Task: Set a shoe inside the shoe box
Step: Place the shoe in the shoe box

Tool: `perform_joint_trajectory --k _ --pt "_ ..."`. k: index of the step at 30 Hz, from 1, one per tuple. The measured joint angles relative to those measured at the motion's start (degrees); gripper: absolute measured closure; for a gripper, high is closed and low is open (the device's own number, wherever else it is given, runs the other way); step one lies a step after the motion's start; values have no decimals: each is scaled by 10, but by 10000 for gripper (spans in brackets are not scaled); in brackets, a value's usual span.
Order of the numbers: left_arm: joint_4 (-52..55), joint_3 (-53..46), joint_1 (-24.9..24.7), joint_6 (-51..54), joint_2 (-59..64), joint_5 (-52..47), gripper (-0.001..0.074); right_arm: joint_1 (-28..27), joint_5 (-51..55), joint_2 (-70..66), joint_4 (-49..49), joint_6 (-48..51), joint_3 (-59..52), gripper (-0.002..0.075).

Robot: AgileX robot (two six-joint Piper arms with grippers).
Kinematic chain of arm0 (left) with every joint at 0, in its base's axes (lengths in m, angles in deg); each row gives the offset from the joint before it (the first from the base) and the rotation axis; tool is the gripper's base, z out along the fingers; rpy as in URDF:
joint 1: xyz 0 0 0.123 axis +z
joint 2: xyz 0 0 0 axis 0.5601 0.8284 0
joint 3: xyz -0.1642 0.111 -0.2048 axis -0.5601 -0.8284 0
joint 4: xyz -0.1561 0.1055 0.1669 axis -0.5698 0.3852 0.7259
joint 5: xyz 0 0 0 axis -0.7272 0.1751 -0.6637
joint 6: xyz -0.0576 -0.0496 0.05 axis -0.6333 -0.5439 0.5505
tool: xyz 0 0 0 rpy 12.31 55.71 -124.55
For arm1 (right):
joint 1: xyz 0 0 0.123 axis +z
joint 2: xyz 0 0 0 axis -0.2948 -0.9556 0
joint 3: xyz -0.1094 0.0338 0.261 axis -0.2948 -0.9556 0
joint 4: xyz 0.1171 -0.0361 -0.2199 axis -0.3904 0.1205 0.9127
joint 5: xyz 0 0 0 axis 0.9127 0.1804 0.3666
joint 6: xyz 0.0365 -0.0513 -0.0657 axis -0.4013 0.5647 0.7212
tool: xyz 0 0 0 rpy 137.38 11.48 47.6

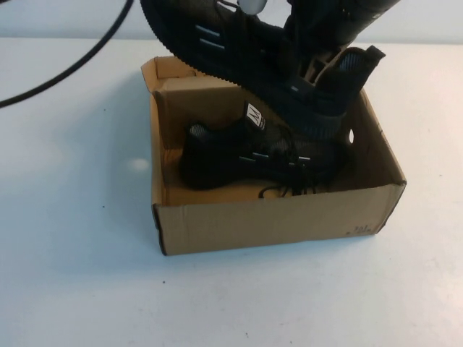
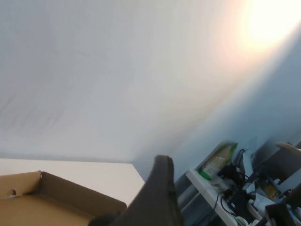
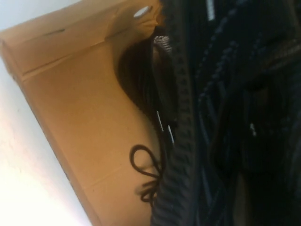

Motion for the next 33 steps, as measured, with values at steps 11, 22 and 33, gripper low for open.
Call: perform_joint_trajectory --k 11,22,33 --pt "96 3 119 -29 -30 -148 488 -40 -2 0 -57 189 -42 716" --pt "277 3 122 -62 -58 -213 734 -40 -8 0 -13 234 -116 716" --pt "325 3 122 -105 -59 -236 736 -14 -37 -21 27 227 -137 716"
